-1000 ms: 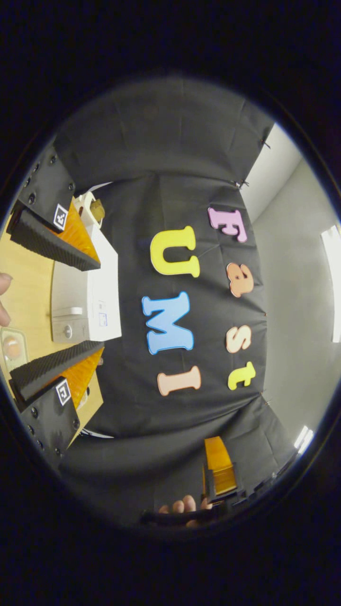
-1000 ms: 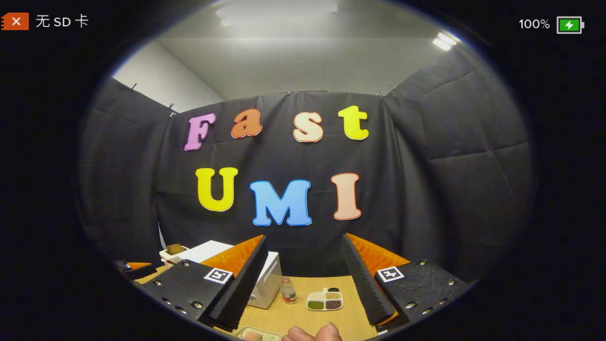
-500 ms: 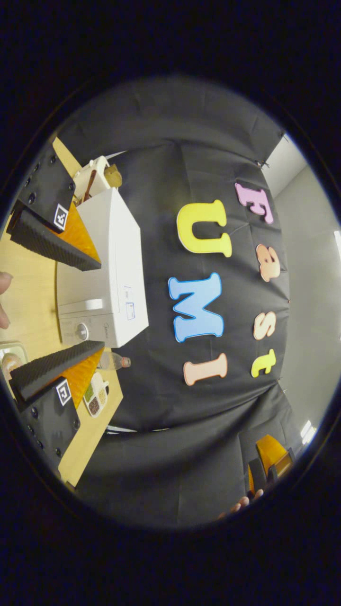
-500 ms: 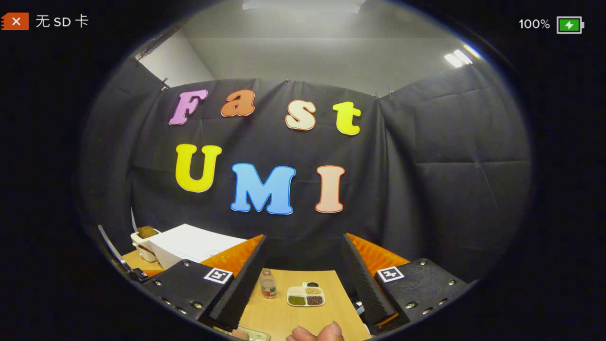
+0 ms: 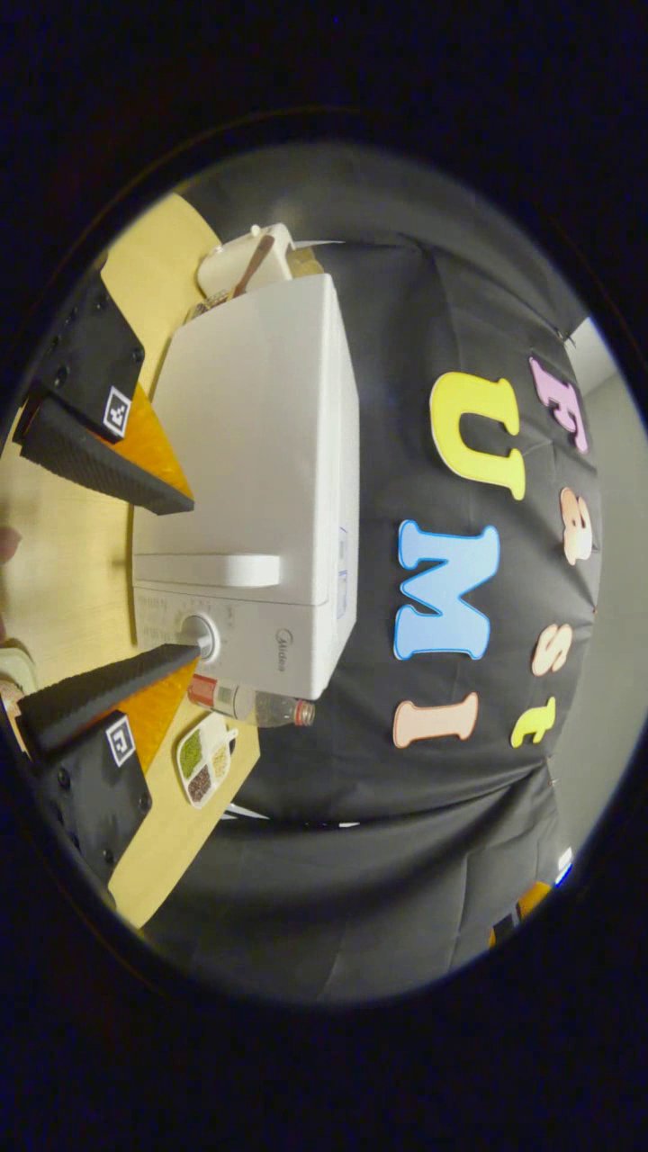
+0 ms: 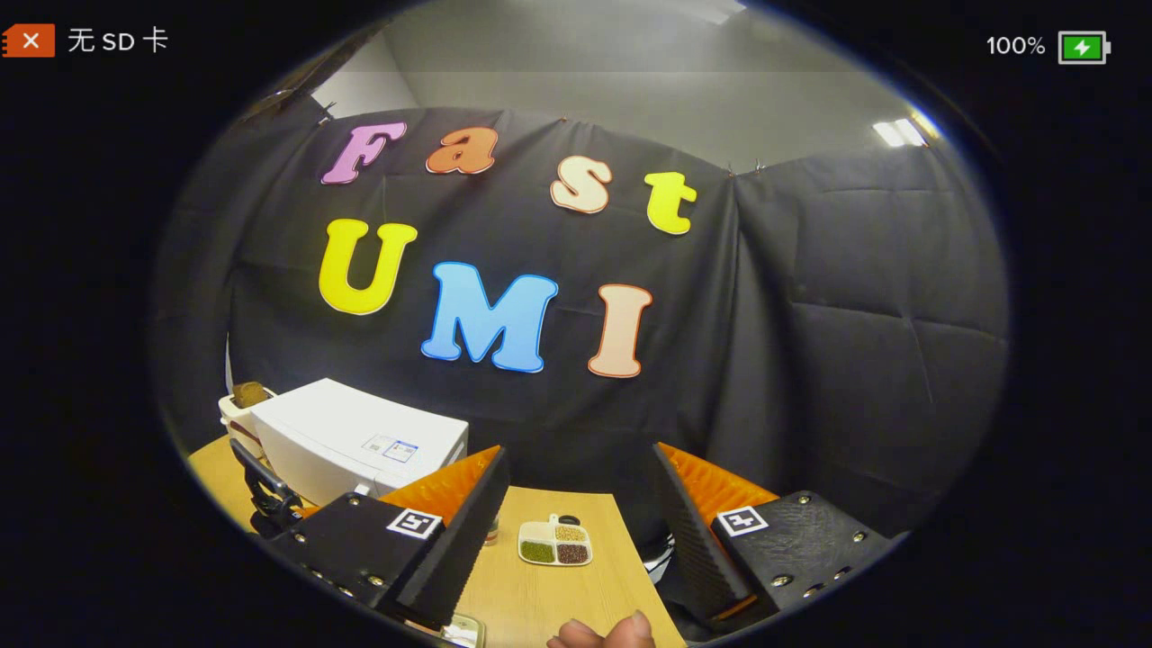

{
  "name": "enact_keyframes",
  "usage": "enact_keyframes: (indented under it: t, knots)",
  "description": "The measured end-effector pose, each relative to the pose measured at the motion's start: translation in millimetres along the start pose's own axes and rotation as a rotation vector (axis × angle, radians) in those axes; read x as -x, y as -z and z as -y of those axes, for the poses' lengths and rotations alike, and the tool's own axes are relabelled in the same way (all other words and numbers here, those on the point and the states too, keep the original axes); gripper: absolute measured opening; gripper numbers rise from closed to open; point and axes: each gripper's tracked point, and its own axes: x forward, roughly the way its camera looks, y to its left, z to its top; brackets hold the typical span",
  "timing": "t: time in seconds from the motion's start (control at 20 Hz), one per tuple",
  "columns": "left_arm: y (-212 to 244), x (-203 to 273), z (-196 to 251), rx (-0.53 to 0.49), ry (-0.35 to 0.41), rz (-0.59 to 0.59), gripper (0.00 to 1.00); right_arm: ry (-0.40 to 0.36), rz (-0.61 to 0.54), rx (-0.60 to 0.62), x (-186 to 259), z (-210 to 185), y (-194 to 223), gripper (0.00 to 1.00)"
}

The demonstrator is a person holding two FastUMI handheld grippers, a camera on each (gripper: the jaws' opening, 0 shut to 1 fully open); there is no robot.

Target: Open the microwave oven with the left hand, put the food in, and close the microwave oven.

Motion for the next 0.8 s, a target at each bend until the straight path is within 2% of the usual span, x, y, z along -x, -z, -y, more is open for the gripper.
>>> enact_keyframes:
  t: [0.4,0.45,0.5,0.7,0.75,0.8]
  knots:
    - [21.6,-52.8,-6.7,-0.019,0.014,-0.013,0.82,-0.003,-0.030,0.028,-11.0,-10.6,7.2,0.96]
    - [26.4,-58.7,-5.4,-0.023,0.022,-0.025,0.72,-0.003,-0.030,0.026,-10.8,-11.2,6.4,0.96]
    - [26.0,-63.2,-4.3,-0.023,0.028,-0.027,0.72,-0.002,-0.029,0.026,-11.1,-10.1,7.1,0.96]
    - [21.9,-60.8,0.2,0.012,0.025,-0.031,0.46,-0.006,-0.031,0.021,-9.3,-11.1,7.9,0.95]
    - [26.1,-71.7,-0.9,0.011,0.022,-0.032,0.35,-0.006,-0.031,0.015,-8.1,-11.2,6.4,0.95]
    - [27.4,-71.8,-1.3,0.000,0.016,-0.038,0.31,-0.006,-0.028,0.010,-6.6,-10.9,4.6,0.95]
